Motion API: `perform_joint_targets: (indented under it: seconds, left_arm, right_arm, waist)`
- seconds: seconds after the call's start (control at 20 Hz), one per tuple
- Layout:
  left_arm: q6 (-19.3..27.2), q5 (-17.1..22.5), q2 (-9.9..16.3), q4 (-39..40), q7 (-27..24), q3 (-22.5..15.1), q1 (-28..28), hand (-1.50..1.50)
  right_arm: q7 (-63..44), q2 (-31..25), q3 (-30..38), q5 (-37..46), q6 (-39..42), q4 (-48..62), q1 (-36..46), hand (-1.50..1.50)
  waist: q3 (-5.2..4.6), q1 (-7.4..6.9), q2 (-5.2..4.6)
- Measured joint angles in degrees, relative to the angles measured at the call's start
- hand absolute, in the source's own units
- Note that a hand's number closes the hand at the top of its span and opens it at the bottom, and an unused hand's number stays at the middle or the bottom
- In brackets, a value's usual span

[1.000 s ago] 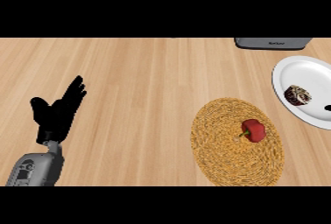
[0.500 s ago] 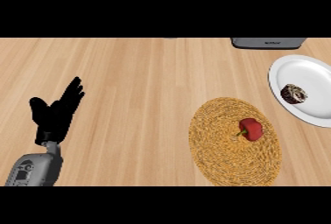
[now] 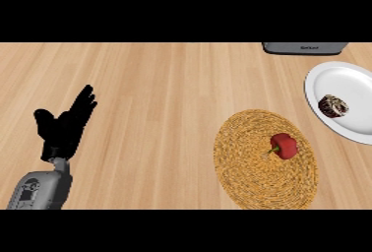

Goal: Pick the cupcake from the placemat and place it in the plate

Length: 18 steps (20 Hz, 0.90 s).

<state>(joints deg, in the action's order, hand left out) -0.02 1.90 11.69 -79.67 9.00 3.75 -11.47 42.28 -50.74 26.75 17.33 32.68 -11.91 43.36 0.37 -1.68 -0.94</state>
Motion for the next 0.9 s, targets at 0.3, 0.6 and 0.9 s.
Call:
perform_joint_targets:
  seconds: [0.3,0.6,0.9]
  left_arm:
    - [-0.66,0.42,0.48,0.88,-0.19,0.58,-0.48,0.0]
    - [-0.63,0.14,0.03,0.48,-0.46,0.08,-0.21,0.0]
    - [0.05,-0.26,-0.76,0.74,-0.74,-0.21,-0.63,0.0]
  right_arm:
    - [-0.28,-1.19,0.31,-1.67,0.12,-1.15,-1.82,-1.5]
    - [-0.14,-2.35,0.36,-2.87,-0.49,-1.88,-3.92,-1.5]
    - [-0.58,-4.11,-0.43,-3.19,-0.5,-2.53,-5.49,-1.5]
  waist:
    - [0.11,-0.32,-0.27]
    - [0.21,-0.71,-0.42]
    - [0.27,-0.76,-0.58]
